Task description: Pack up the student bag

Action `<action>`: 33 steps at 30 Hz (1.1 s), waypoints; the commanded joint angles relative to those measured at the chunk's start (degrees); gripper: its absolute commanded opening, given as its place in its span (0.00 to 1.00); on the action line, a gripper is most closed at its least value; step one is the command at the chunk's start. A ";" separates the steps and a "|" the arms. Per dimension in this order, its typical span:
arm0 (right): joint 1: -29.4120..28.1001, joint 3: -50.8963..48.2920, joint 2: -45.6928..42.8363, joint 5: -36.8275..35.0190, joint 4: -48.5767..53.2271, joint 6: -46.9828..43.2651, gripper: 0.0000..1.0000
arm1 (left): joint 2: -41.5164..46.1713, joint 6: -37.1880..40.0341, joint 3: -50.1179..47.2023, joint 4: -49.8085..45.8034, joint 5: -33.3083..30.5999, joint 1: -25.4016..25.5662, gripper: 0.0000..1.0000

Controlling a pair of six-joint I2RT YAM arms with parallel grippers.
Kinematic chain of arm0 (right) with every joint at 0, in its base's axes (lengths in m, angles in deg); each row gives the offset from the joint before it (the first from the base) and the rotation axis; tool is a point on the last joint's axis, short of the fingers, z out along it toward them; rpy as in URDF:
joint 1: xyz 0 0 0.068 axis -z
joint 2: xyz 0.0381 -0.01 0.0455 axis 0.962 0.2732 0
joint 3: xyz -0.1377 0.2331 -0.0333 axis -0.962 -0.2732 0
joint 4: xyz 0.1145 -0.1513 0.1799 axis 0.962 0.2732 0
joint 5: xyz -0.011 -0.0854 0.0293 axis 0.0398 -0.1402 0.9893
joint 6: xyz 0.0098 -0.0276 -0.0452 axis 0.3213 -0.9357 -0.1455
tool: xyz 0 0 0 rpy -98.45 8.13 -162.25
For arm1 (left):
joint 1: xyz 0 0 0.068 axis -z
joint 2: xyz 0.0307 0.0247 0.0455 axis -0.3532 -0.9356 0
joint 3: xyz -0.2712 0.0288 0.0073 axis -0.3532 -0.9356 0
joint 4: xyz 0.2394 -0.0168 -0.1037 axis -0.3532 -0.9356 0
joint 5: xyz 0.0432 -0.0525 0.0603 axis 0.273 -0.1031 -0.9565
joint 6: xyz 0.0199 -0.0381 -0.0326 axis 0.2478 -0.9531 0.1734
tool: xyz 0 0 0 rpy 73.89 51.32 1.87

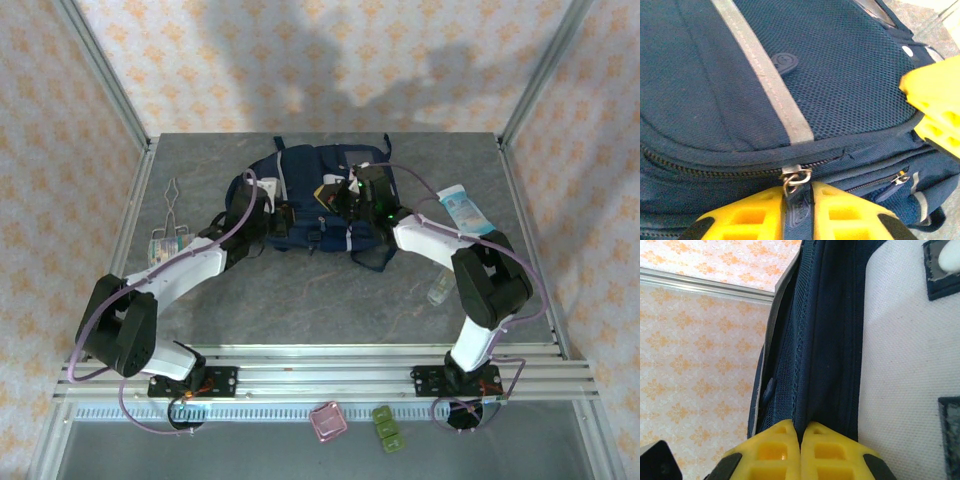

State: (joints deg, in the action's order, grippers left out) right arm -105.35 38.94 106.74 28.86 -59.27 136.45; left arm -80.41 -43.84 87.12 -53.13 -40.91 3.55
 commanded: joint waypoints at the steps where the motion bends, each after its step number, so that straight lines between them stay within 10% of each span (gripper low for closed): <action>1: -0.35 3.19 -3.40 3.85 -11.16 -0.78 0.00 | -0.97 1.45 1.66 1.65 -5.22 1.55 0.31; 12: -0.40 3.44 -2.97 4.11 -11.06 -0.60 0.00 | -0.16 -0.78 -1.92 10.35 -5.99 2.90 0.34; 23: -0.62 3.33 -3.15 3.94 -11.38 -0.34 0.00 | -5.38 -0.67 2.34 4.81 -13.93 4.41 0.21; 26: -0.70 3.37 -3.15 3.89 -11.44 -0.34 0.00 | -5.54 -0.46 1.90 5.08 -14.17 4.38 0.00; 33: -0.70 3.44 -3.43 2.51 -9.77 -1.98 0.00 | -3.41 0.67 1.64 0.34 -16.48 4.41 0.00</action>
State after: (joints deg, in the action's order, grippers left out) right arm -105.13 38.94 106.78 28.44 -59.40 136.23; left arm -84.73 -44.67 88.06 -48.24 -53.33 7.85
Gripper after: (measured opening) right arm 0.040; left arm 0.046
